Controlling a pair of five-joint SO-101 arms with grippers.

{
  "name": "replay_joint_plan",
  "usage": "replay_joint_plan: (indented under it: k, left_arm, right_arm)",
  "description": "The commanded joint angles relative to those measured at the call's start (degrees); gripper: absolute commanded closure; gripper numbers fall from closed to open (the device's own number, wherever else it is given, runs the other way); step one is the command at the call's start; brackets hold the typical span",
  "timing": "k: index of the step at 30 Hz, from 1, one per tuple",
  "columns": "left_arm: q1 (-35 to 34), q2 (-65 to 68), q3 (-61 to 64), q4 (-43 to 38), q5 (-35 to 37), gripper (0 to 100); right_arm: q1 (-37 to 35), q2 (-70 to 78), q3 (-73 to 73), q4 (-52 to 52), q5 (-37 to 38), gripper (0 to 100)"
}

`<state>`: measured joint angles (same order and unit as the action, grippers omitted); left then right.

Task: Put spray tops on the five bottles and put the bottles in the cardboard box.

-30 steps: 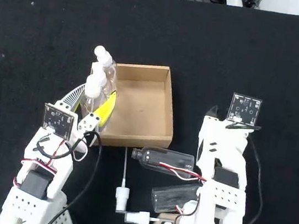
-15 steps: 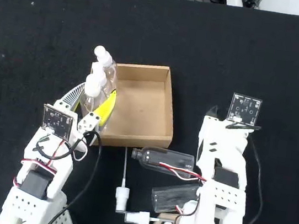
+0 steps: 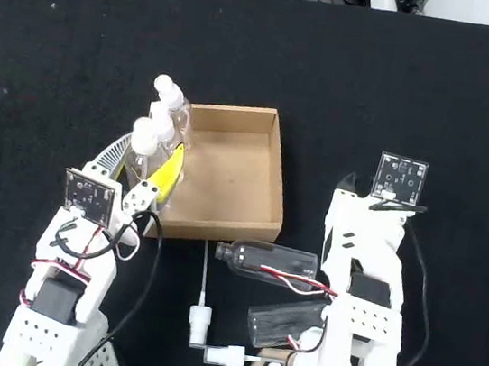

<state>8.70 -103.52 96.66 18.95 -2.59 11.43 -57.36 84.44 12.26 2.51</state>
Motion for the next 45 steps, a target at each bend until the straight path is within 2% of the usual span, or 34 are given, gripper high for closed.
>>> replay_joint_plan:
  k: [1, 23, 27, 33, 42, 45]
  left_arm:
    - [-0.22, -0.97, 0.66, -2.37, -0.18, 94]
    - [-0.75, -0.88, 0.66, -4.04, 3.34, 94]
    - [-0.40, 3.25, 0.75, -4.40, 3.34, 94]
    - [-0.31, 13.27, 1.19, -17.14, 3.52, 94]
    - [0.48, 17.14, 1.19, -17.14, 3.78, 94]
    - [2.24, 16.79, 1.19, -13.10, 3.60, 94]
  right_arm:
    - [-0.97, 0.48, -0.31, -1.93, -0.18, 91.3]
    - [-0.97, 0.48, -0.22, -1.93, -0.18, 91.3]
    - [-0.97, 0.48, -0.22, -1.93, -0.18, 91.3]
    - [-0.88, 0.48, -0.22, -1.93, -0.18, 91.3]
    - [-0.88, 0.48, -0.22, -1.93, -0.18, 91.3]
    - [-0.88, 0.48, -0.22, -1.93, -0.18, 91.3]
